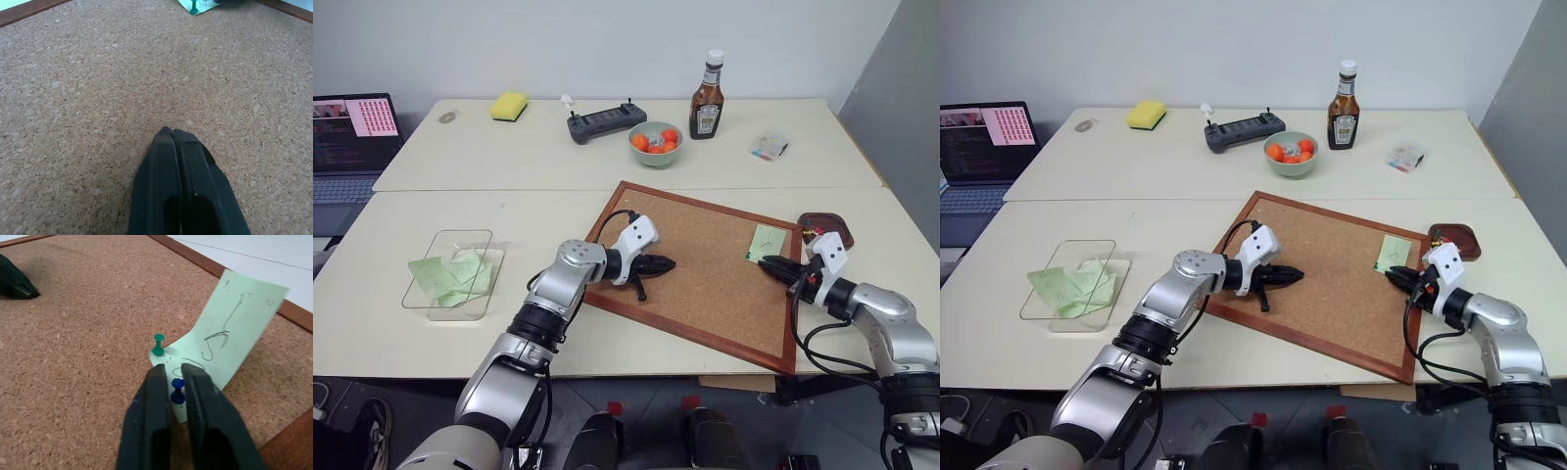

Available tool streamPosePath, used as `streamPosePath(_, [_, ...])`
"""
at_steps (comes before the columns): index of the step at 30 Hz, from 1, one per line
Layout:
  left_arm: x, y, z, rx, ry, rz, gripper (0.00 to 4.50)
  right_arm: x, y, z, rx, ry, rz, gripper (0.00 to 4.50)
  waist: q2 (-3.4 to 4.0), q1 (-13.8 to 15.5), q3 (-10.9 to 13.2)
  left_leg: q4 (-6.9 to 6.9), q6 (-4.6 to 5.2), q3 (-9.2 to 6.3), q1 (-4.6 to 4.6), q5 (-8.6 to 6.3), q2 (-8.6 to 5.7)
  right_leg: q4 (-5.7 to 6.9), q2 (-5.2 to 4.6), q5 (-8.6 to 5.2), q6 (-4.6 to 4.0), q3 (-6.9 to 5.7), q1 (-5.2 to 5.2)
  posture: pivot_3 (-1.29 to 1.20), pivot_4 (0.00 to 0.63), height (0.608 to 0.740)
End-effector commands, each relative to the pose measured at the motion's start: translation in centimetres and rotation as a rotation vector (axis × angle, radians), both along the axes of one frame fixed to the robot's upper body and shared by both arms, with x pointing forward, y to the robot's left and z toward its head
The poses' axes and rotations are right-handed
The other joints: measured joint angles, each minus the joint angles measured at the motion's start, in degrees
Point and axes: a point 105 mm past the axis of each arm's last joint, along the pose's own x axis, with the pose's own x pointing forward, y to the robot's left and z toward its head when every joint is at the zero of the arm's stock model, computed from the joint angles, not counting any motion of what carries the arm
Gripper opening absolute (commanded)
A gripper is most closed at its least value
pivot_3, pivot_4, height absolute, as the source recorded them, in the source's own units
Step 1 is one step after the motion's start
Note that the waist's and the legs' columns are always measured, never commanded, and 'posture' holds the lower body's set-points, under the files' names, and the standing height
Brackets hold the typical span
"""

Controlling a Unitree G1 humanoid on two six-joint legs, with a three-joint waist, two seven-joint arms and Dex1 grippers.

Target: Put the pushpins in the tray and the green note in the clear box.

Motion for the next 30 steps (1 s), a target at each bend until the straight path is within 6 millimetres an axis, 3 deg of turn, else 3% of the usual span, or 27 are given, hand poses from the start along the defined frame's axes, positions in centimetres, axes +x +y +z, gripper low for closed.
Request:
streamPosePath(1, [-0.4,-0.3,-0.2,0.015,0.004,-0.026,0.00,0.4,-0.1,1.4,0.014,-0.057,-0.008,0.05,0.00,0.0,0.0,0.00,0.00,0.00,0.00,0.00,0.00,0.00,0.00,0.00,0.00,0.00,0.00,0.00,0.150,0.740])
streamPosePath(4, [-0.4,-0.2,-0.2,0.017,0.004,-0.025,0.00,0.3,-0.1,1.7,0.027,-0.064,-0.007,0.05,0.00,0.0,0.0,0.00,0.00,0.01,0.00,0.00,0.00,0.00,0.00,0.00,0.00,0.01,0.00,0.00,0.150,0.740])
streamPosePath(13, [-0.4,-0.2,-0.5,0.026,0.010,-0.022,0.00,0.0,-0.7,5.0,0.103,-0.164,-0.037,0.05,0.00,0.0,0.0,0.00,0.00,0.00,-0.01,0.00,-0.01,0.00,-0.01,0.00,0.00,0.01,0.00,0.00,0.150,0.740])
streamPosePath(30, [-0.3,-0.4,-0.5,0.026,0.011,-0.026,0.00,-0.1,-0.9,5.6,0.086,-0.188,-0.073,0.05,0.00,0.1,0.0,0.01,0.00,-0.01,-0.01,0.00,-0.02,0.00,-0.02,0.00,0.00,-0.01,0.00,0.00,0.150,0.740])
